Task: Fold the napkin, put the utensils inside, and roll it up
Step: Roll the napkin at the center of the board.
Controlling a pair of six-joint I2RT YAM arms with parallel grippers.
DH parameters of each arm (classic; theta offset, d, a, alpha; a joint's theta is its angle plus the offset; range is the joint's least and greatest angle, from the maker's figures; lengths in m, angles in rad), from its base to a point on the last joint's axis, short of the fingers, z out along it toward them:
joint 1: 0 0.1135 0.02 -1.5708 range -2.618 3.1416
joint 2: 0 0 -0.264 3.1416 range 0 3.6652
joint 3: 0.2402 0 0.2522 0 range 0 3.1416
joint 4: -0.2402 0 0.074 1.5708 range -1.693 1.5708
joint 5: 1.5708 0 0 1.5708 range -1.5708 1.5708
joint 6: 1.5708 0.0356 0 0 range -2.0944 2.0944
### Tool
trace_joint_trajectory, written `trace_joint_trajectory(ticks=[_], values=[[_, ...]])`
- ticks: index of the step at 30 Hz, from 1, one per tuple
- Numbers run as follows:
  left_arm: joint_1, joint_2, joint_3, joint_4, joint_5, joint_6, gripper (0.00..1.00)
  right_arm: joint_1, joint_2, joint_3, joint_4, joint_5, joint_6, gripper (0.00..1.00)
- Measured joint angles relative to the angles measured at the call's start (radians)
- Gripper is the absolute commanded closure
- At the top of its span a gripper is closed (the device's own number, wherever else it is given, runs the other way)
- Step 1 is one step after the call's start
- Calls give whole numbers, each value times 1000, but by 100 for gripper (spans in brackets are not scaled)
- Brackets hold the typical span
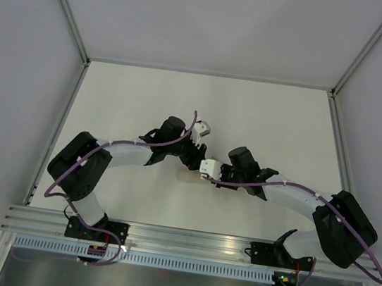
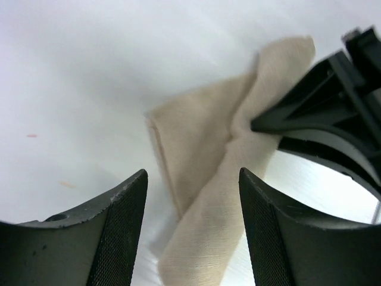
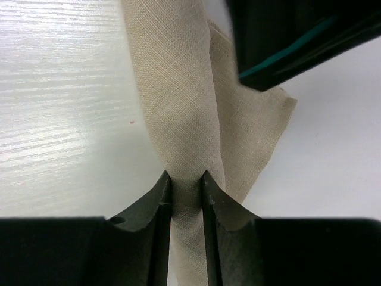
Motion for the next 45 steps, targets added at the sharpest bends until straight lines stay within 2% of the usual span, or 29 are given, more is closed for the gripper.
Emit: trace_joint_trajectory(ticks=[4,13,18,21,27,34,45], values=[[0,-109,-56,72,-117,-18,33,-41,59,81,-95,-68,-6,99],[0,-447,-329,323,-443,-65,32,-156,249,300,-298,-238,-17,100],[-8,-537,-474,455,-534,-64,31,-203,364,422,-388,-316,-14,100],[-51,-548,-509,500,-560,-30,30,-217,415,480,-438,-349,-13,99],[-201,-481,-482,516,-599,138,27,-241,498,580,-535,-402,-7,99],[-389,-216,-364,488,-670,373,22,-262,549,639,-603,-443,-6,97],[-409,8,-284,499,-676,544,18,-278,584,677,-647,-473,-6,95]])
